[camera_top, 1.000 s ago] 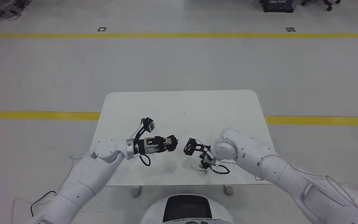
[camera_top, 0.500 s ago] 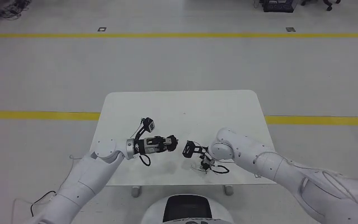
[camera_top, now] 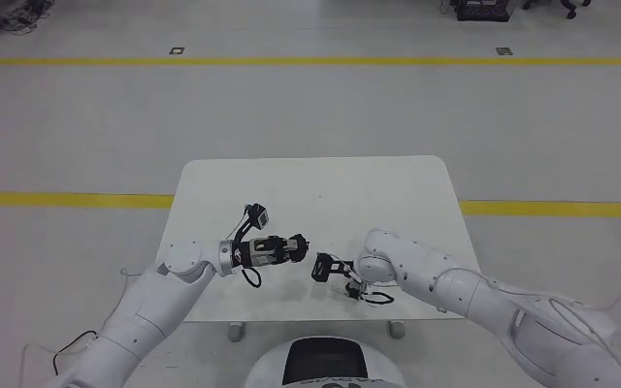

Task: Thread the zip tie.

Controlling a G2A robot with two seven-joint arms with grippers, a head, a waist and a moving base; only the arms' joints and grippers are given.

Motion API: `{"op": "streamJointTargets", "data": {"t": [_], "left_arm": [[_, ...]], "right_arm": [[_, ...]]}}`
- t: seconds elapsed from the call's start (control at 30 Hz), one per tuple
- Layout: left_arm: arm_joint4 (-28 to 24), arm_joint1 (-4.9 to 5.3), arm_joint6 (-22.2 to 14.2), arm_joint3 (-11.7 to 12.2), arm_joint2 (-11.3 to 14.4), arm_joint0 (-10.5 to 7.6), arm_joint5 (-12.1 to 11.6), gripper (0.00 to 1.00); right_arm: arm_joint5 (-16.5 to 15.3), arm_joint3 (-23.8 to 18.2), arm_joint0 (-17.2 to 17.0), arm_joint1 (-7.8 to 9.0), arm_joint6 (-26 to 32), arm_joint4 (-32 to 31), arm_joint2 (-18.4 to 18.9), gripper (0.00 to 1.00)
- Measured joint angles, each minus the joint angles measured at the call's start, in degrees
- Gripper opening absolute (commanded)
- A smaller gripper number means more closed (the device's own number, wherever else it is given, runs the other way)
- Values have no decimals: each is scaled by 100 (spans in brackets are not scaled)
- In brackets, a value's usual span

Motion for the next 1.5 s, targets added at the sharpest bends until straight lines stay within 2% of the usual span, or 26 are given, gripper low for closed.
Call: {"op": "streamJointTargets", "data": {"t": [0.43, 0.8, 1.1, 1.27, 1.5], "left_arm": [[0, 0, 0, 0, 0, 0, 0, 0], [0, 0, 0, 0, 0, 0, 0, 0], [0, 0, 0, 0, 0, 0, 0, 0], [0, 0, 0, 0, 0, 0, 0, 0], [0, 0, 0, 0, 0, 0, 0, 0]], "right_arm": [[0, 198, -46, -208, 210, -111, 0, 36], [0, 409, -74, -352, 235, -260, 0, 30], [0, 549, -73, -431, 225, -364, 0, 14], [0, 563, -54, -427, 171, -394, 0, 10], [0, 447, -43, -358, 129, -406, 0, 23]]}}
